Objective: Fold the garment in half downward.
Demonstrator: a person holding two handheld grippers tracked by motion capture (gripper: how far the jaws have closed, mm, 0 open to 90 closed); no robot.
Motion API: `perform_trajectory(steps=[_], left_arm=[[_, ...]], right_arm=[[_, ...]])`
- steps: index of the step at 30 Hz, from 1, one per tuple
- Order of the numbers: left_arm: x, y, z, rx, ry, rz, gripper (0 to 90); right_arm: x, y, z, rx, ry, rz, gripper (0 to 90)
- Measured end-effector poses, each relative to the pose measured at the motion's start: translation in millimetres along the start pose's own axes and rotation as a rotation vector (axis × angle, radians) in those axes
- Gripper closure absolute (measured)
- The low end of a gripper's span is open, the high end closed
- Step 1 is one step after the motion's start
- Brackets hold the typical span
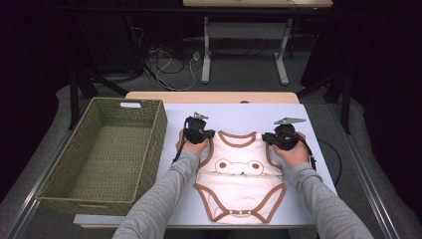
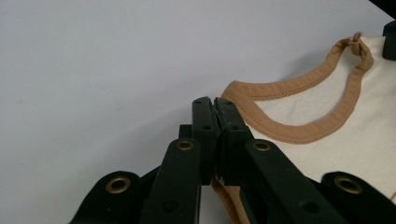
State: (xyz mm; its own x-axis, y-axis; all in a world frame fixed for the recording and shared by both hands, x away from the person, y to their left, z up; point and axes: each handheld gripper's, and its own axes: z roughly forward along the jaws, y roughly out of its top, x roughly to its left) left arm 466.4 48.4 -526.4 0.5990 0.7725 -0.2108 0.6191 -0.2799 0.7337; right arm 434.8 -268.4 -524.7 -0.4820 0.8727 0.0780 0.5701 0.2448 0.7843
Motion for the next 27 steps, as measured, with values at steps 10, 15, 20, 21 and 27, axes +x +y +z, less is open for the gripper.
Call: perform_trajectory(steps=[10, 15, 20, 21, 27], left_arm=[[-8.6, 1.1, -20.4, -0.050, -0.029, -0.002, 87.7], [-11.2, -1.3, -30.2, -0.062, -0.045, 0.010, 87.7], [-18.5, -5.5, -39.3, -0.085, -0.064, 0.013, 87.7], [-19.4, -6.3, -41.0, -0.087, -0.068, 0.017, 87.7], [-25.7, -12.0, -51.0, -0.110, -0.090, 0.025, 87.7]], right_arm=[[9.4, 3.2, -23.2, -0.062, 0.010, -0.027, 79.4], [15.3, 1.6, -34.5, -0.092, 0.028, -0.027, 79.4], [18.2, -3.1, -44.4, -0.122, 0.042, -0.021, 79.4], [18.4, -4.0, -46.8, -0.117, 0.049, -0.020, 79.4], [20.4, -11.2, -57.3, -0.142, 0.060, -0.018, 79.4]])
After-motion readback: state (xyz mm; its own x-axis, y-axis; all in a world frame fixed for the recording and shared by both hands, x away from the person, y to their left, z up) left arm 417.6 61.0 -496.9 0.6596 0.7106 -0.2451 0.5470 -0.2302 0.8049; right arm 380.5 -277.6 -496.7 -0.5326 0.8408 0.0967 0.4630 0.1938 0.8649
